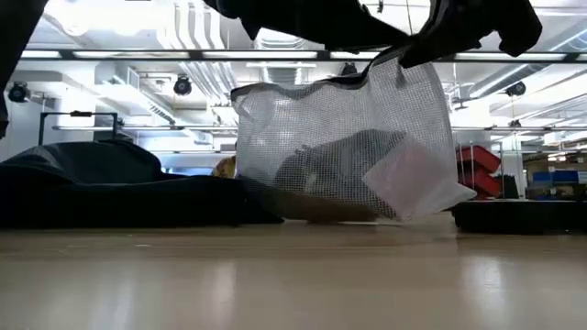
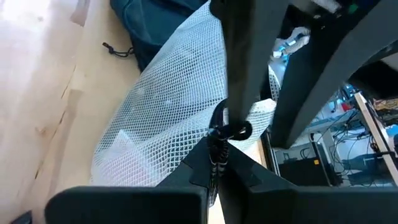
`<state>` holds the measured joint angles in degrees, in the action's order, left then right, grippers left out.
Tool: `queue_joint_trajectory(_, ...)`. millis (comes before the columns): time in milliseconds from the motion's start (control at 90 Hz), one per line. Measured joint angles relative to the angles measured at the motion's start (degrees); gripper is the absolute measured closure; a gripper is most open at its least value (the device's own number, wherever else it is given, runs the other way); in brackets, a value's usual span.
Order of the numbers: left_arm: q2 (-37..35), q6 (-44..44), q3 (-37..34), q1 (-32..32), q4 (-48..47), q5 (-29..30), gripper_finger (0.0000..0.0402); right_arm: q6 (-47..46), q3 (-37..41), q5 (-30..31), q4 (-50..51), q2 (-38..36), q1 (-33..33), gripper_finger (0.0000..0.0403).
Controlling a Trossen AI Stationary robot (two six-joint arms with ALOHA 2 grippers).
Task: Unpack backpack
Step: Open the white zipper pouch
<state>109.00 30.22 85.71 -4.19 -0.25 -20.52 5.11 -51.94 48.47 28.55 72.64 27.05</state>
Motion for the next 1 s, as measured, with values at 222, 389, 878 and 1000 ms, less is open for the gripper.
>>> queue_joint_trajectory(222,0.89,-0.69,0.09,0.00,-0.76,-0.08,0.0284,2.55,0.04,-1.38,-0.10,0.02,0.02,0.0403)
queue_joint_trajectory(389,0.91,-1.31,0.09,0.00,-1.06,-0.04,0.0254,4.23,0.04,-0.98,-0.23,0.02,-0.01,0.0403)
queue_joint_trajectory(878,0.35,-2.67,0.09,0.09,-4.19,4.49,0.0379,2.66,-0.42,1.48,0.21,0.04,-0.38,0.0403)
queue_joint_trajectory(1000,-1.28,-2.35,0.09,0.04,-6.74,5.45,0.0395,0.01,-0.51,2.56,-0.34,-0.10,-0.30,0.0403)
